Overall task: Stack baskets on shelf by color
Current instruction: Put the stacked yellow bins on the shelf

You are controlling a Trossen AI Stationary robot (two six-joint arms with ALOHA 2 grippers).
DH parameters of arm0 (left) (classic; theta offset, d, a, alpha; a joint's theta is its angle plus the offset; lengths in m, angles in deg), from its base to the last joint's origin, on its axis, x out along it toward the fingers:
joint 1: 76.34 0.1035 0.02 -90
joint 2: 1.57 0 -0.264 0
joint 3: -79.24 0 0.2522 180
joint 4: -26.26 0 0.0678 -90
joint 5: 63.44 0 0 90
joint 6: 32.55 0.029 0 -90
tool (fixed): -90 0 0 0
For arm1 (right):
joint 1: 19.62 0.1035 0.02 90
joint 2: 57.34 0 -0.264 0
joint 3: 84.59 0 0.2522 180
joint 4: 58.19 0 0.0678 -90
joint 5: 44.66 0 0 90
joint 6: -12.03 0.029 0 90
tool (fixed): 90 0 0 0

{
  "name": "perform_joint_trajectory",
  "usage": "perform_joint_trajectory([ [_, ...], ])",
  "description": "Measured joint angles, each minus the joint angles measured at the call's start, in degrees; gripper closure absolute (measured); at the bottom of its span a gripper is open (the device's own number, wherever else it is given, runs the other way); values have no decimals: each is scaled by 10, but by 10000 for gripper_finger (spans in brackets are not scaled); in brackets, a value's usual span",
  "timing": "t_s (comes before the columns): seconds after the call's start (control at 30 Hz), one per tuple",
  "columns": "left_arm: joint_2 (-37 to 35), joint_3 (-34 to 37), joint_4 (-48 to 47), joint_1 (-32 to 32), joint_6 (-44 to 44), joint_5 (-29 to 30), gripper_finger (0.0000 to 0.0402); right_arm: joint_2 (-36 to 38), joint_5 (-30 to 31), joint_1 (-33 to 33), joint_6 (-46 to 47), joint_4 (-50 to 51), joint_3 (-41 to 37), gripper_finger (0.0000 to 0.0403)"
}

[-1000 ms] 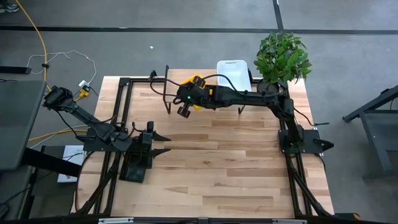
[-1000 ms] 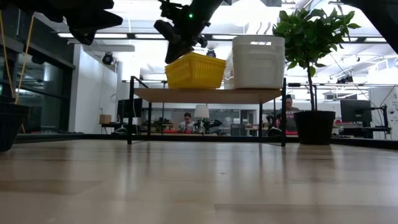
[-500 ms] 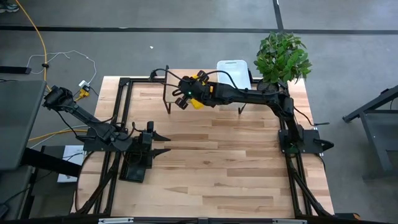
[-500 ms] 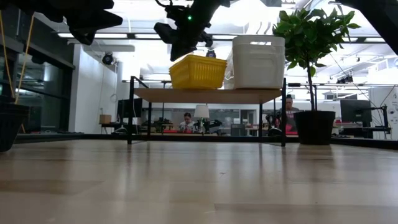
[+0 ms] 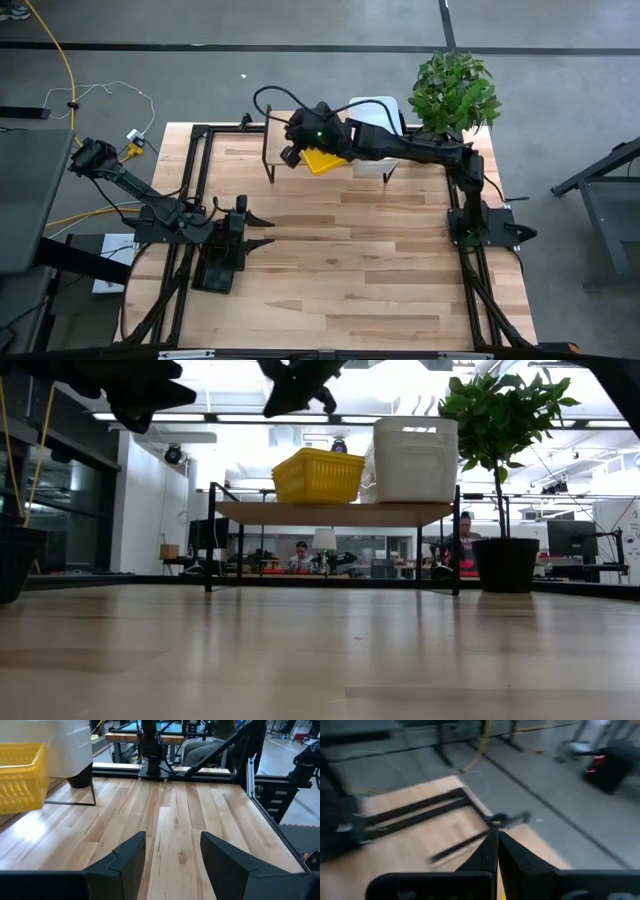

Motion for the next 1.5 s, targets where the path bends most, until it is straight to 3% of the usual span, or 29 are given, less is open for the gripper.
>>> perform_joint_trajectory([
  [0.23, 0, 0, 1, 0, 0, 16, 225, -8, -181, -31, 95, 52, 0, 403],
  [0.33, 0, 0, 1, 0, 0, 18, 225, -26, -207, -39, 93, 84, -1, 403],
  [0.53, 0, 0, 4, 0, 9, 28, 225, -40, -187, -38, 60, 91, -1, 403],
  [0.83, 0, 0, 4, 0, 11, 31, 225, -42, -85, -36, 32, 107, -1, 403],
  [1.0, 0, 0, 3, 0, 11, 31, 225, -42, -69, -36, 32, 109, -1, 403],
  [1.3, 0, 0, 2, 0, 11, 30, 225, -42, 29, -37, 41, 111, -1, 403],
  [1.5, 0, 0, 1, 0, 10, 30, 225, -42, 37, -44, 76, 113, -1, 403],
])
